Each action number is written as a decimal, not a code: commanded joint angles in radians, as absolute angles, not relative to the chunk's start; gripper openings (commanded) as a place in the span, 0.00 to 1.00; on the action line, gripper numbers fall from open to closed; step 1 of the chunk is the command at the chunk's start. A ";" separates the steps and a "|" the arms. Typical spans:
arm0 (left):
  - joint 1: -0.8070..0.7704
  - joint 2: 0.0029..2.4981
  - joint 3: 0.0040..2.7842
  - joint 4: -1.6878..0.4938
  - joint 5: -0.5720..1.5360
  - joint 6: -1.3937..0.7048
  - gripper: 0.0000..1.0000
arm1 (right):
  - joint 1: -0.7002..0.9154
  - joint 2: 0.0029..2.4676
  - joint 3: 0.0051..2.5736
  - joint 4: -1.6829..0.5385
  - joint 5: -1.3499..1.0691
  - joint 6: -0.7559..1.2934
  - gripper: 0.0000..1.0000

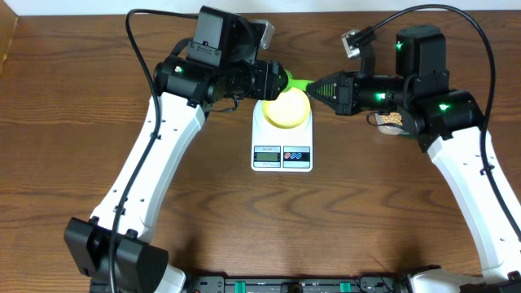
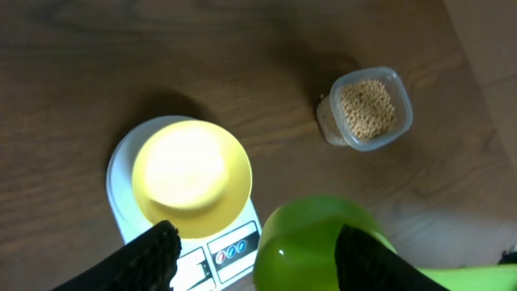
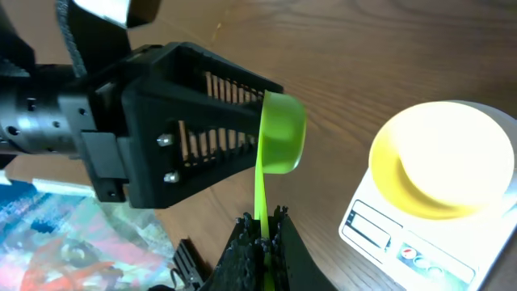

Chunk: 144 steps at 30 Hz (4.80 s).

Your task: Scoop item into bowl and weigh 50g on scale

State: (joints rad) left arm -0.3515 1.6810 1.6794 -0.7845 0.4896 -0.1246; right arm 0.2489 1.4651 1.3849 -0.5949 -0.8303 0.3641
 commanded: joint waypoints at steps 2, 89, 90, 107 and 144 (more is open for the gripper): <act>-0.350 1.668 1.687 -0.783 0.477 -0.098 0.65 | 0.243 1.455 1.404 -0.632 -0.734 0.363 0.01; -0.720 1.874 1.149 -0.442 0.149 -0.065 0.65 | 0.216 1.411 1.597 -1.175 0.200 0.381 0.01; -0.720 1.874 1.149 -0.442 0.148 -0.070 0.65 | 0.216 1.411 1.597 -1.175 0.200 0.381 0.01; -0.720 1.874 1.149 -0.423 0.149 -0.088 0.65 | 0.216 1.411 1.597 -1.175 0.200 0.381 0.01; -0.719 1.782 1.154 -0.487 0.144 -0.088 0.65 | 0.216 1.411 1.597 -1.162 0.211 0.381 0.01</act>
State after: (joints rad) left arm -0.7185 1.8671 1.1687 -0.4583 0.1390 -0.0788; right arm 0.2207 1.4216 1.5822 -1.1671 0.1955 0.3676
